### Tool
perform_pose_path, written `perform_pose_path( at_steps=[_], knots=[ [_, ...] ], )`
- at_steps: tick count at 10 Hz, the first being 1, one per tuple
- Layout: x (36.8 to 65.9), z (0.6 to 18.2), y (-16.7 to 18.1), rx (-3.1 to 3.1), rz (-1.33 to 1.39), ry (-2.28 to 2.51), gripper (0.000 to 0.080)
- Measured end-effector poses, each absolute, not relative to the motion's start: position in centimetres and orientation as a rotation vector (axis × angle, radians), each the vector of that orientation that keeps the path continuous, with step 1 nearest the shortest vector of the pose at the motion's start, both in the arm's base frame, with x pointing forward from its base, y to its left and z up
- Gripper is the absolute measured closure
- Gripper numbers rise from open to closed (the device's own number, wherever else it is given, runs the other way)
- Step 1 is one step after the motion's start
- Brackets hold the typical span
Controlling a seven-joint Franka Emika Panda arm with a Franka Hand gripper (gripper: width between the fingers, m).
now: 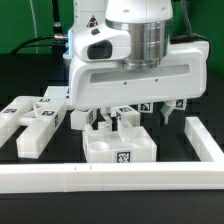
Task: Assemble chair
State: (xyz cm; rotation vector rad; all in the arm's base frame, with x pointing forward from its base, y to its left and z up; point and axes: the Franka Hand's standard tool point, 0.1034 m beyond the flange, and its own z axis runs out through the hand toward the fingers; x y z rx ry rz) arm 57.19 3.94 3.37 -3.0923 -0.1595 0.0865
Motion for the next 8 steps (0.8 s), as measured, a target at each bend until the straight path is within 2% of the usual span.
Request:
perform_pose_path(
  at_steps=[5, 6, 7, 8],
  knots=[
    [56.6, 0.9, 5.0, -3.089, 0.079, -0.178, 0.0150],
    [56.5, 0.7, 5.2, -3.088, 0.083, -0.183, 0.0235],
    [56.5, 0.8, 5.4, -3.088, 0.081, -0.188, 0.0373],
    [56.5, 0.8, 5.4, -3.088, 0.082, -0.187, 0.0373]
  ],
)
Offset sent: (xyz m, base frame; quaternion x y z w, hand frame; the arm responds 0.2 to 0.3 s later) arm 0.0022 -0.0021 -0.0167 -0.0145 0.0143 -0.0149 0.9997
